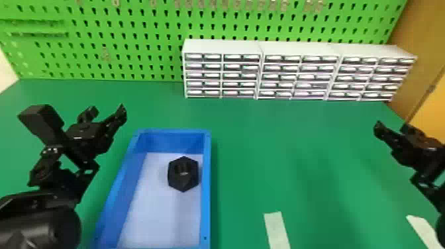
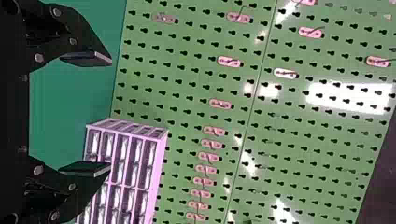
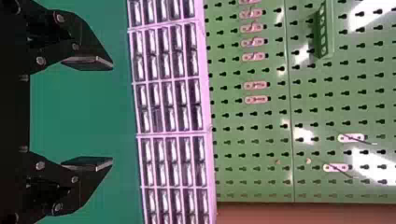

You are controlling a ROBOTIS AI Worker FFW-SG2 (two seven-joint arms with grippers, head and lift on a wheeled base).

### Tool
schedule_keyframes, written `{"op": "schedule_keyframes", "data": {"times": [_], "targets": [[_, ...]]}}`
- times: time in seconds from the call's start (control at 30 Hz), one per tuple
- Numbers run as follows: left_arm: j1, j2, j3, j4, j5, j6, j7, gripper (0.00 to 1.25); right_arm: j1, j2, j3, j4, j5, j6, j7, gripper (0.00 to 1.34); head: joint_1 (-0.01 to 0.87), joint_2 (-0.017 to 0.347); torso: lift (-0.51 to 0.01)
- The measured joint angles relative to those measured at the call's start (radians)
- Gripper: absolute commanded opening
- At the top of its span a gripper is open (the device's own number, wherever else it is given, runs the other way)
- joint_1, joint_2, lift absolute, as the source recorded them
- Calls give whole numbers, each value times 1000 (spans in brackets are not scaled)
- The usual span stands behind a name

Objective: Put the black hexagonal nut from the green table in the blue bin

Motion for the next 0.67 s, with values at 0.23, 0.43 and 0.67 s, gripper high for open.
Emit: {"op": "schedule_keyframes", "data": {"times": [0.23,0.43,0.67], "targets": [[0,0,0,0,1,0,0,792,-1,0,0,0,0,2,0,805,691,9,-97],[0,0,-1,-1,2,0,0,792,-2,-1,2,0,-1,2,0,805,691,9,-97],[0,0,0,-1,2,0,0,792,-2,-1,2,0,-2,2,0,805,691,9,-97]]}}
